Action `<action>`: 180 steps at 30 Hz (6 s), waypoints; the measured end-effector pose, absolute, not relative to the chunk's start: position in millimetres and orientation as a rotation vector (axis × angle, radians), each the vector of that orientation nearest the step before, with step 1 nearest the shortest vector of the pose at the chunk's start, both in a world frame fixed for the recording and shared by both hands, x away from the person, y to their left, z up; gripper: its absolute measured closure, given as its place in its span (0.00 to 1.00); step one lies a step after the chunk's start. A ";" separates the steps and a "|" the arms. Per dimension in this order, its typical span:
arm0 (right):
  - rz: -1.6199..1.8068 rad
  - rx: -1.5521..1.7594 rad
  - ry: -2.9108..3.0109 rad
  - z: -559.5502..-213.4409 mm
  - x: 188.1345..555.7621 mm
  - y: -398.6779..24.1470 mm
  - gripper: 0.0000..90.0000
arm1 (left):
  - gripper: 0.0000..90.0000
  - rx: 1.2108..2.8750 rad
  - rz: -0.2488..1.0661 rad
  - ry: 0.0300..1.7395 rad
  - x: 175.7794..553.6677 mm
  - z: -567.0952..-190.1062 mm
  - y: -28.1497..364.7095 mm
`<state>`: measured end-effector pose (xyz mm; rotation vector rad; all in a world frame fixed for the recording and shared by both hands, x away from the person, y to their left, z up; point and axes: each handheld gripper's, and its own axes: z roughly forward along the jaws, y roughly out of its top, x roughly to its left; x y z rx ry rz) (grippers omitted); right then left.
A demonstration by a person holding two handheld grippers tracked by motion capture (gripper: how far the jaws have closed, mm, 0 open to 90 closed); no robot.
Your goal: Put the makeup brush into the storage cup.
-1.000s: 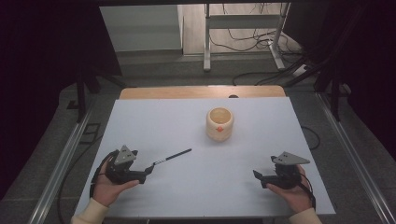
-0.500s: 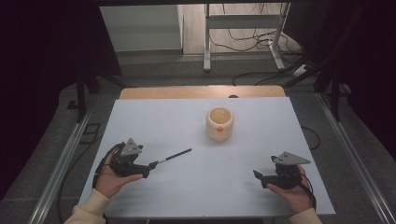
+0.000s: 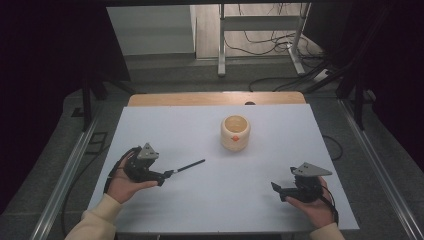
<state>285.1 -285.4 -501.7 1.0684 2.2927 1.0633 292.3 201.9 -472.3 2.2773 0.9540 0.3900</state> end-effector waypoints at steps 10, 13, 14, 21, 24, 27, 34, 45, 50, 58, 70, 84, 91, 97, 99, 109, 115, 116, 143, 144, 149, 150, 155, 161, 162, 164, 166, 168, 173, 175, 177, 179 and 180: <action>1.059 1.071 2.295 -502.6 286.0 -285.1 0.11 | 0.23 2.370 0.316 0.920 307.2 -477.5 189.9; 1.059 1.076 2.291 -502.4 285.5 -285.6 0.11 | 0.24 2.403 0.296 0.910 311.1 -479.4 184.5; 1.058 1.075 2.291 -502.3 285.4 -285.6 0.12 | 0.24 2.410 0.291 0.907 312.1 -479.6 183.7; 1.057 1.078 2.292 -502.6 285.8 -285.4 0.12 | 0.24 2.440 0.268 0.895 320.2 -480.8 179.3; 1.057 1.080 2.289 -502.4 285.8 -285.6 0.11 | 0.25 2.448 0.265 0.899 323.6 -481.1 178.4; 1.059 1.079 2.289 -502.1 285.4 -285.5 0.11 | 0.25 2.459 0.263 0.895 327.3 -481.5 176.7; 1.055 1.082 2.290 -502.7 286.2 -285.7 0.12 | 0.27 2.504 0.245 0.873 333.6 -486.7 171.6; 1.054 1.083 2.289 -502.4 285.6 -285.8 0.12 | 0.30 2.585 0.226 0.855 342.3 -496.0 165.7; 1.052 1.083 2.288 -502.4 285.7 -286.1 0.12 | 0.32 2.610 0.215 0.860 345.4 -501.4 163.1; 1.049 1.083 2.289 -502.6 285.8 -286.0 0.11 | 0.41 2.667 0.175 0.821 347.8 -507.0 156.8; 1.046 1.084 2.290 -502.9 285.9 -286.4 0.12 | 0.84 2.793 0.084 0.718 349.3 -507.4 142.6; 1.049 1.080 2.286 -502.1 285.4 -286.9 0.12 | 0.93 2.815 0.084 0.715 348.0 -506.2 138.5; 1.050 1.077 2.279 -501.3 285.0 -287.0 0.12 | 0.93 2.783 0.112 0.736 347.1 -501.5 141.2; 1.049 1.076 2.278 -500.9 284.8 -287.1 0.12 | 0.93 2.754 0.140 0.759 344.7 -492.8 145.6; 1.048 1.075 2.278 -500.8 284.8 -287.0 0.12 | 0.93 2.744 0.150 0.770 343.8 -489.1 147.6; 1.050 1.077 2.272 -500.4 284.7 -287.1 0.12 | 0.93 2.704 0.196 0.790 341.9 -474.8 153.3; 1.048 1.073 2.273 -500.7 284.9 -286.6 0.12 | 0.93 2.695 0.218 0.771 337.8 -466.6 150.2; 1.049 1.074 2.273 -500.7 284.9 -286.6 0.12 | 0.93 2.693 0.222 0.773 337.4 -465.8 149.4; 1.062 1.076 2.272 -499.5 283.4 -284.8 0.12 | 0.93 2.603 0.247 0.718 315.4 -454.5 132.3; 1.063 1.077 2.272 -499.6 283.5 -284.8 0.12 | 0.93 2.604 0.247 0.717 314.9 -454.4 131.7; 1.062 1.078 2.271 -499.6 283.6 -284.9 0.12 | 0.93 2.602 0.258 0.729 312.7 -452.7 128.9; 1.062 1.079 2.271 -499.6 283.6 -285.0 0.12 | 0.93 2.600 0.257 0.730 312.5 -452.2 128.7; 1.060 1.080 2.271 -499.9 283.7 -285.1 0.12 | 0.93 2.597 0.251 0.730 311.0 -452.5 126.1; 1.058 1.080 2.271 -500.0 283.9 -285.3 0.12 | 0.93 2.581 0.240 0.723 309.0 -453.3 122.5; 1.058 1.081 2.271 -500.1 284.0 -285.1 0.12 | 0.93 2.576 0.237 0.721 308.5 -453.0 121.5; 1.058 1.079 2.271 -500.0 284.0 -284.9 0.12 | 0.93 2.571 0.235 0.717 307.8 -453.0 120.2; 1.060 1.081 2.270 -499.8 283.9 -285.0 0.12 | 0.93 2.568 0.238 0.718 306.9 -453.1 118.9; 1.059 1.080 2.269 -499.7 283.9 -285.5 0.12 | 0.93 2.564 0.239 0.719 305.8 -453.3 118.0; 1.059 1.080 2.267 -499.6 284.0 -285.7 0.12 | 0.93 2.534 0.244 0.732 302.0 -453.8 114.3; 1.059 1.080 2.268 -499.6 283.9 -285.6 0.12 | 0.93 2.533 0.246 0.728 300.9 -453.7 112.7; 1.058 1.080 2.267 -499.6 283.9 -285.5 0.12 | 0.93 2.537 0.248 0.720 299.8 -453.4 111.1; 1.057 1.079 2.267 -499.5 283.8 -285.5 0.12 | 0.93 2.533 0.243 0.716 298.6 -453.3 109.2; 1.057 1.079 2.267 -499.5 283.8 -285.5 0.12 | 0.93 2.530 0.240 0.717 298.1 -453.3 108.6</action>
